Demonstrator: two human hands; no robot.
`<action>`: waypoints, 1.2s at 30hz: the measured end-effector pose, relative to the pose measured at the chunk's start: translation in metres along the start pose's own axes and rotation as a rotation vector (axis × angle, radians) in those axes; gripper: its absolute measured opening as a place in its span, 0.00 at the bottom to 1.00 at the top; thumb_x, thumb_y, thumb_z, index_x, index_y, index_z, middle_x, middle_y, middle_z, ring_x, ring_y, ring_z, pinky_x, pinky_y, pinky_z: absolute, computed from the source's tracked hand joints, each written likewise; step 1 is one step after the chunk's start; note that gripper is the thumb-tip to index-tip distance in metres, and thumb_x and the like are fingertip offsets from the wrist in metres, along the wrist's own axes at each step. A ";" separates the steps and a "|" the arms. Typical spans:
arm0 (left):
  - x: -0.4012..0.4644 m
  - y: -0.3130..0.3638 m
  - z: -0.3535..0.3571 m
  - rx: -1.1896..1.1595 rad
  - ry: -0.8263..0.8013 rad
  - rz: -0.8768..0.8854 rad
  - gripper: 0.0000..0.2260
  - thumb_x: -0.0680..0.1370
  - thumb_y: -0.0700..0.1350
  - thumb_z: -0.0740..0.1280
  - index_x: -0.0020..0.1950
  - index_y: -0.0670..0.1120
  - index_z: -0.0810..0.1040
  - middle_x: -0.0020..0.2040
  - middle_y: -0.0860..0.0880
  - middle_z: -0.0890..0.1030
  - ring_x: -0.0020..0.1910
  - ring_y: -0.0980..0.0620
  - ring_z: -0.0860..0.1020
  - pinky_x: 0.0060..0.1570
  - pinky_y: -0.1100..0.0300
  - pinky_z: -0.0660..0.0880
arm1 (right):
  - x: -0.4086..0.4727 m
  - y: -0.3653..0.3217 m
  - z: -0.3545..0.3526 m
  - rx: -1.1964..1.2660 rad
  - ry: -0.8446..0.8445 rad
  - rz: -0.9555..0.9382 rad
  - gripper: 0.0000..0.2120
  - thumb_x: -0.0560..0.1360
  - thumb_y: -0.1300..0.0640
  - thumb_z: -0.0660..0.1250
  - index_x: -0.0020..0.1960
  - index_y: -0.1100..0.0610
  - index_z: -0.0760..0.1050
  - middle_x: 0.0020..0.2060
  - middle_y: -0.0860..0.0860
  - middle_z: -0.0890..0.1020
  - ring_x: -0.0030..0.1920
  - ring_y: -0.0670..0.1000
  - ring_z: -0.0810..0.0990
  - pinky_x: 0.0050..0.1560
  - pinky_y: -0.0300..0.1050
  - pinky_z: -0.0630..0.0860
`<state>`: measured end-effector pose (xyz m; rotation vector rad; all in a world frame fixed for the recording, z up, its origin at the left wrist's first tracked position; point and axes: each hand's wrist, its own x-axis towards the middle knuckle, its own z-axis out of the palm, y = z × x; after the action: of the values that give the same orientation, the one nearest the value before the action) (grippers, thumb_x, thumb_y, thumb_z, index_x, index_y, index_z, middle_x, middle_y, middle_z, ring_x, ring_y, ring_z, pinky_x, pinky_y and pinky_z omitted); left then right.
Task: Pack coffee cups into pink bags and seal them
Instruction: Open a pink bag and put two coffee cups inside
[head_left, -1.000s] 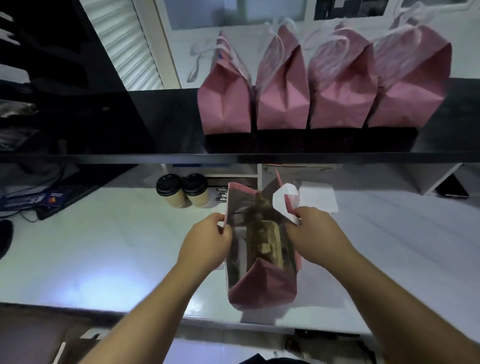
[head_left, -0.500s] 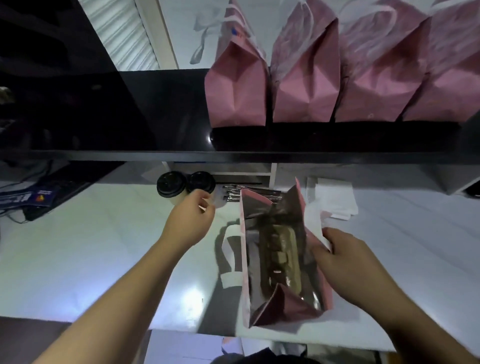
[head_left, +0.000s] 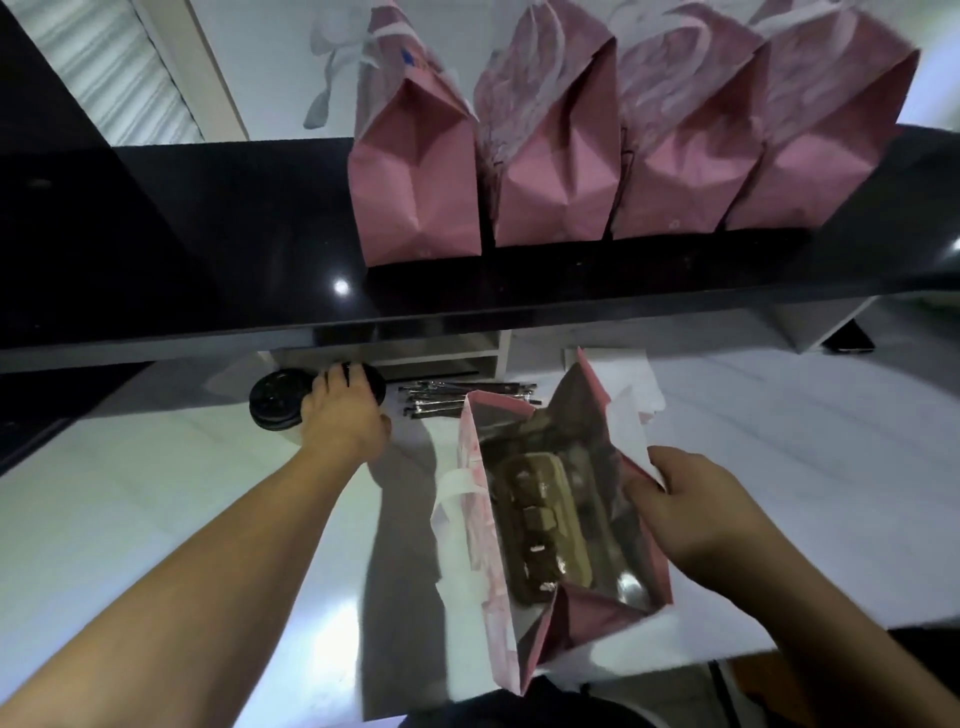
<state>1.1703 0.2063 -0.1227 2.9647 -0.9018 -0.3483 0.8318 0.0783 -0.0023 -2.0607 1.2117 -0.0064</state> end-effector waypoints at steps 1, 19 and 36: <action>0.003 -0.001 -0.002 -0.008 0.006 -0.008 0.39 0.77 0.52 0.73 0.81 0.43 0.58 0.78 0.40 0.63 0.75 0.36 0.63 0.73 0.43 0.64 | 0.000 -0.001 0.000 -0.015 0.003 -0.004 0.15 0.82 0.43 0.61 0.41 0.48 0.76 0.33 0.44 0.81 0.35 0.46 0.80 0.31 0.39 0.69; -0.105 -0.003 -0.054 -0.445 0.166 0.115 0.39 0.68 0.59 0.77 0.76 0.54 0.68 0.70 0.47 0.69 0.68 0.42 0.71 0.66 0.48 0.73 | 0.001 0.003 -0.025 -0.079 -0.184 -0.154 0.07 0.82 0.45 0.62 0.48 0.45 0.76 0.35 0.43 0.81 0.33 0.42 0.81 0.28 0.32 0.69; -0.168 0.124 -0.094 -0.058 -0.011 0.681 0.37 0.71 0.60 0.75 0.76 0.61 0.61 0.70 0.56 0.68 0.68 0.53 0.71 0.61 0.54 0.79 | 0.006 0.013 -0.029 -0.171 -0.105 -0.238 0.17 0.84 0.45 0.58 0.37 0.45 0.66 0.32 0.43 0.75 0.33 0.44 0.75 0.30 0.38 0.64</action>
<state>0.9876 0.1917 0.0138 2.3969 -1.7617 -0.3449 0.8154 0.0530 0.0089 -2.3133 0.9258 0.0957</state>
